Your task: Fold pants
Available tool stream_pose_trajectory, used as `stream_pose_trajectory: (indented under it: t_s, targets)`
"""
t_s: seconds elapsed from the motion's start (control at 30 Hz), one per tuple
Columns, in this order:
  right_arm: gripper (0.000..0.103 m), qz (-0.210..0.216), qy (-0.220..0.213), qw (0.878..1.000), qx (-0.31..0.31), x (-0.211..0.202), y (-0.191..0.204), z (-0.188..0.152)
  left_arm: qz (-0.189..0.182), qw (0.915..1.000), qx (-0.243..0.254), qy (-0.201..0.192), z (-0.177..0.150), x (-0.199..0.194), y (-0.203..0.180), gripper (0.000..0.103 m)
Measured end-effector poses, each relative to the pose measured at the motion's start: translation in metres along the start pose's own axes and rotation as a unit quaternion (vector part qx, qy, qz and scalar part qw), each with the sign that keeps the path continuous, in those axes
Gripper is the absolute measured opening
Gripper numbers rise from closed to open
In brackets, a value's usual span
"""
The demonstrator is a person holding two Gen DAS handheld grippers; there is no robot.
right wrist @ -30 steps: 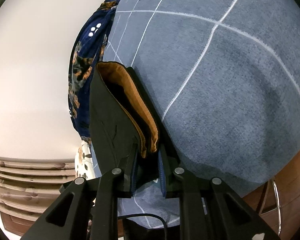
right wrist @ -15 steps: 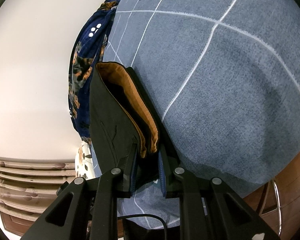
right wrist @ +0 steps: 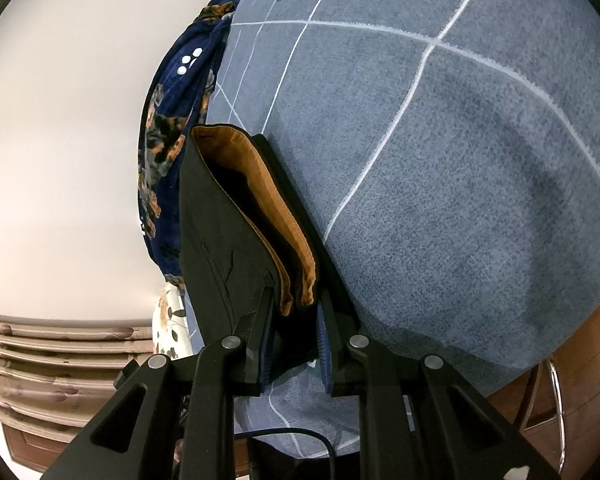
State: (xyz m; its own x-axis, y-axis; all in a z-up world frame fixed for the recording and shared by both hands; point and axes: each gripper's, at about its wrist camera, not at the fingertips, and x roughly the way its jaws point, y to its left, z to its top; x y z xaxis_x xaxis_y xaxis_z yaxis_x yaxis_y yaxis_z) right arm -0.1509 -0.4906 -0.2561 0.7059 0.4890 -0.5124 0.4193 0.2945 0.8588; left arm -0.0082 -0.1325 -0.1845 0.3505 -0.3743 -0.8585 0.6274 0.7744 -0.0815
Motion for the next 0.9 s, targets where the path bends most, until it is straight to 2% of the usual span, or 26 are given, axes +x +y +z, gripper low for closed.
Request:
stream_pose_trajectory:
  t_s: [0.23,0.43,0.53,0.67,0.9]
  targets:
    - [0.015,0.002,0.001,1.0,0.001,0.0,0.0,0.0,-0.01,0.9997,-0.02,0.006,0.005,0.009,0.007,0.087]
    - [0.015,0.002,0.003,1.0,0.0,0.0,0.0,0.001,-0.073,0.9952,-0.062,0.022,0.011,0.02,0.025,0.087]
    - [0.015,0.001,0.003,1.0,-0.002,0.0,0.001,0.001,-0.131,0.9872,-0.086,0.028,0.014,0.027,0.035,0.087]
    - [0.015,-0.005,0.006,1.0,-0.011,0.001,0.005,0.001,-0.189,0.976,-0.105,0.028,0.021,0.033,0.044,0.087]
    - [0.022,-0.04,0.023,0.997,-0.065,0.005,0.028,0.007,-0.247,0.9628,-0.098,0.051,0.04,0.047,0.039,0.087]
